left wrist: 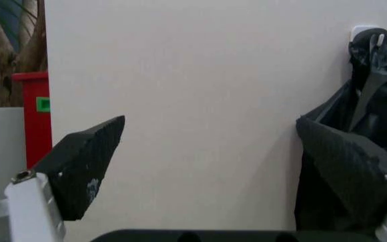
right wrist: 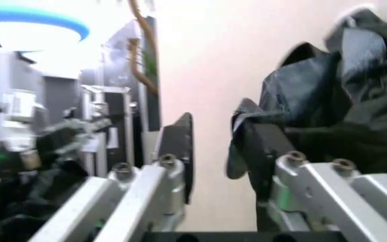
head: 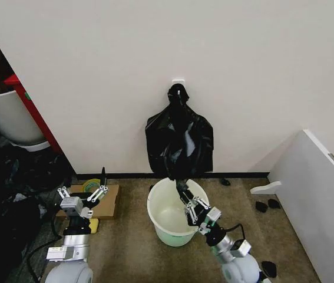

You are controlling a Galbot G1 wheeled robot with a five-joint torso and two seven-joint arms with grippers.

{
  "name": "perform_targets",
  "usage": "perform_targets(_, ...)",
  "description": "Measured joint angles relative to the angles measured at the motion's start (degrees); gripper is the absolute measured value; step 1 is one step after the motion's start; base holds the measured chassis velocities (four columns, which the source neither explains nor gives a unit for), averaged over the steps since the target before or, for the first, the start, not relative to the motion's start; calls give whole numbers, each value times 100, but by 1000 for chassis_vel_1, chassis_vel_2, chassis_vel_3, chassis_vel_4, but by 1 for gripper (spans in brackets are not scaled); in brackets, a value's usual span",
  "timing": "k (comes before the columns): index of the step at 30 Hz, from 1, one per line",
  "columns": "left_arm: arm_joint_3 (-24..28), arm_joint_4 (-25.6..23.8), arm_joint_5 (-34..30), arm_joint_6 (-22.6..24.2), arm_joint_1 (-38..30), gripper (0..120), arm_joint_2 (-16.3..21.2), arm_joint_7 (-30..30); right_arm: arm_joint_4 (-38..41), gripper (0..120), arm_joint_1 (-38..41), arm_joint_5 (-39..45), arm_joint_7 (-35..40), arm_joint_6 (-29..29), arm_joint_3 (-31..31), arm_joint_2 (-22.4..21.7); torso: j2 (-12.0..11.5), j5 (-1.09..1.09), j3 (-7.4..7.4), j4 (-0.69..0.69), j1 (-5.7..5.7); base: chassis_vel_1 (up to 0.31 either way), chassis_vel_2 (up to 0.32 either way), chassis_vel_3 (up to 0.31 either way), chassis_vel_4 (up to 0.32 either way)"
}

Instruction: Place the garbage bag over the trash bin.

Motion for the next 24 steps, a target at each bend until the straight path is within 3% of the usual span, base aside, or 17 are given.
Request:
perform_targets(1,0,0,0,0,0,100,0,0,0,27,0,0,0,0,0,0,0,0,0,0,0,0,0,0,0)
perform_targets(4,26,60,15,1,-36,100,-4,1,-130,41,-91,-550,340,163,67,4,0,0,0,0,0,0,0,0,0)
perform_targets(6,65,99,30,2,-68,100,-13,2,-239,51,-147,-2040,1884,25,86,51,0,0,0,0,0,0,0,0,0)
perform_targets(7,65,99,30,2,-68,100,-13,2,-239,51,-147,-2040,1884,25,86,51,0,0,0,0,0,0,0,0,0)
perform_targets(10,119,138,54,4,-100,100,-19,2,-243,62,-283,-3110,3463,-637,-12,32,0,0,0,-1,1,0,0,0,0)
perform_targets(12,144,142,53,11,-112,100,-20,3,-176,68,-342,-3091,3770,-889,-78,4,0,1,0,-1,1,0,0,0,0)
perform_targets(16,240,84,-143,135,-126,100,-16,-3,662,84,-543,-1994,4894,-2428,-327,-89,0,0,0,0,1,0,0,0,0)
perform_targets(17,240,84,-143,135,-126,100,-16,-3,662,84,-543,-1994,4894,-2428,-327,-89,0,0,0,0,1,0,0,0,0)
perform_targets(19,271,82,-176,170,-159,100,-20,-6,901,97,-537,-1640,5149,-2700,-304,-97,0,-1,0,0,1,0,0,0,0)
perform_targets(24,298,93,-154,179,-164,100,-39,-7,727,100,-263,-2367,5107,-2458,-94,-34,0,0,0,0,1,0,0,0,0)
